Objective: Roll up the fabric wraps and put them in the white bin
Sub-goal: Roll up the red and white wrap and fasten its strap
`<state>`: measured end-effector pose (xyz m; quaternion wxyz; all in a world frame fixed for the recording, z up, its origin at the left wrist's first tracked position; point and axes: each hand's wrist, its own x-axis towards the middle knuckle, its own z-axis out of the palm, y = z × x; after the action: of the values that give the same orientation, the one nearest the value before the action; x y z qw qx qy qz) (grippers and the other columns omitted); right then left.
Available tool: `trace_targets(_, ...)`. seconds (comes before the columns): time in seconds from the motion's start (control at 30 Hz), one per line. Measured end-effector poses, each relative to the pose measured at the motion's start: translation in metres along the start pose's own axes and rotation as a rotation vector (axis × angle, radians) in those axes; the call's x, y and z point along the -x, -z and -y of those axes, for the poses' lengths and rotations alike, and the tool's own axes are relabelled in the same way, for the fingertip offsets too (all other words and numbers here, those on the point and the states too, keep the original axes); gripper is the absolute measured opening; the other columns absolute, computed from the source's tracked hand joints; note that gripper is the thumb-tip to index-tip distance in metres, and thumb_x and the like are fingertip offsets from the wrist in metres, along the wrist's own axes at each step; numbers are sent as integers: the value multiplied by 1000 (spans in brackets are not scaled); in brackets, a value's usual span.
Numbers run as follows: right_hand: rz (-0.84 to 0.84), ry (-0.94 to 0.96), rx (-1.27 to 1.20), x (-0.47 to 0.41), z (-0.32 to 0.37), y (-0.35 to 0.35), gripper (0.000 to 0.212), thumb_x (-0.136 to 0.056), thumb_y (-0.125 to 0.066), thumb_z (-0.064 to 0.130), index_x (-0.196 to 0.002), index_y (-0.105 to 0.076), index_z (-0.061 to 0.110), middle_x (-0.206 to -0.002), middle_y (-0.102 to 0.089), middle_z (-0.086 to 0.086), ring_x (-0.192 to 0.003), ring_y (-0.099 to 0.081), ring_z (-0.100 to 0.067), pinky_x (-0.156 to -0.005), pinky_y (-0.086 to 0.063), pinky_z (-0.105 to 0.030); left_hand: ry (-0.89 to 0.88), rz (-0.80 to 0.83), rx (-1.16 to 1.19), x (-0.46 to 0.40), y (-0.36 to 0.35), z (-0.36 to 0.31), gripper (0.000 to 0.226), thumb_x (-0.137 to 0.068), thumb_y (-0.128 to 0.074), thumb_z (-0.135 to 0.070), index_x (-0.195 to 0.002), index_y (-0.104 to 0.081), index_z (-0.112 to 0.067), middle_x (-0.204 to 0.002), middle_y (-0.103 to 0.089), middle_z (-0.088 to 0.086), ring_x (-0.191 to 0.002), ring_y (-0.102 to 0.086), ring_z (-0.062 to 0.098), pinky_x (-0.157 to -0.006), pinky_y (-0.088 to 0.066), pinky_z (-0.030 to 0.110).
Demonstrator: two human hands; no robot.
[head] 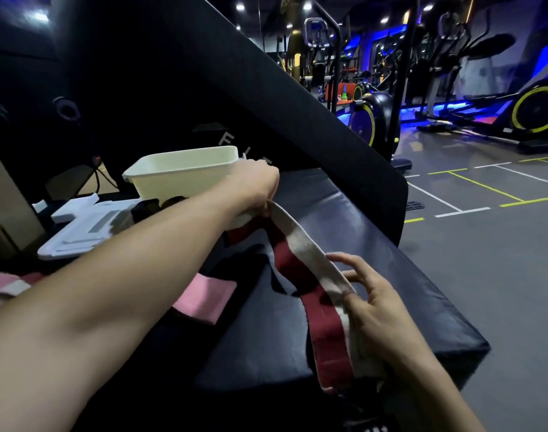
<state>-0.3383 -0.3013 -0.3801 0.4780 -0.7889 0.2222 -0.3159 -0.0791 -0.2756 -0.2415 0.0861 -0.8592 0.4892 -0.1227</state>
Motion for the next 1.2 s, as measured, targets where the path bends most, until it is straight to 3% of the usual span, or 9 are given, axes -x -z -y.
trace_targets(0.17, 54, 21, 128, -8, -7, -2, 59, -87, -51, -10, -115, -69, 39, -109, -70, 17, -64, -56, 18, -58, -39, -1, -25, -76, -149, -27, -21, -28, 27, -92, -64, -11, -117, -72, -17, -126, -68, 13, -118, -64, 36, -86, -48, 38)
trace_targets(0.4, 28, 144, 324, -20, -14, -8, 61, -77, -60, -8, -125, -69, 29, -115, -66, 21, -105, -61, 3, -92, -48, -15, -26, -45, -113, -46, -57, -43, 38, -92, -51, 5, -124, -65, -10, -129, -63, 17, -119, -62, 40, -84, -50, 43)
trace_targets(0.57, 9, 142, 490, -24, -22, -6, 36, -89, -62, 14, -119, -66, 34, -106, -64, 15, -98, -58, -15, -88, -49, -32, -28, 208, 365, -56, -85, -32, 85, -89, -57, -7, -162, -20, -31, -171, -5, 13, -142, -44, 38, -110, -46, 45)
trace_targets(0.63, 29, 119, 503, -26, -24, -5, 34, -92, -62, 18, -121, -67, 34, -108, -63, 15, -100, -54, -15, -86, -43, -25, -36, 131, 426, -54, -88, -30, 68, -90, -59, -14, -153, -40, -28, -165, -27, 8, -137, -49, 35, -108, -47, 46)
trace_targets(0.73, 58, 88, 504, -29, -26, -4, 34, -94, -63, 21, -125, -66, 33, -114, -61, 14, -106, -53, -14, -88, -38, -21, -56, -26, 488, -44, -84, -27, 24, -90, -59, -42, -106, -74, -31, -109, -67, -9, -106, -65, 21, -96, -53, 42)
trace_targets(0.83, 66, 81, 505, -29, -25, -4, 27, -95, -62, 25, -121, -67, 32, -113, -60, 12, -107, -52, -15, -91, -40, -24, -152, 156, 493, -17, -77, -32, 52, -97, -41, -68, -78, -62, -25, -79, -61, -13, -83, -62, 13, -79, -48, 34)
trace_targets(0.9, 83, 65, 510, -29, -24, -4, 25, -95, -63, 32, -120, -67, 32, -113, -59, 12, -109, -50, -15, -93, -40, -26, -188, 345, 511, -1, -83, -37, 57, -103, -26, -67, -92, -65, -26, -101, -69, -7, -108, -63, 19, -91, -43, 34)
trace_targets(1.0, 122, 56, 514, -28, -21, -3, 32, -92, -65, 47, -120, -67, 32, -112, -57, 13, -109, -47, -13, -95, -39, -26, -190, 405, 547, 4, -93, -39, 68, -105, -13, -64, -159, -34, -28, -169, -25, 1, -157, -18, 23, -127, -14, 44)
trace_targets(1.2, 183, 52, 507, -24, -16, 0, 53, -82, -55, 71, -123, -66, 40, -121, -57, 20, -115, -44, -10, -105, -41, -37, -159, 368, 323, -23, -129, -43, 74, -103, -17, -68, -164, 2, -31, -172, 11, -4, -158, 13, 28, -126, 2, 54)
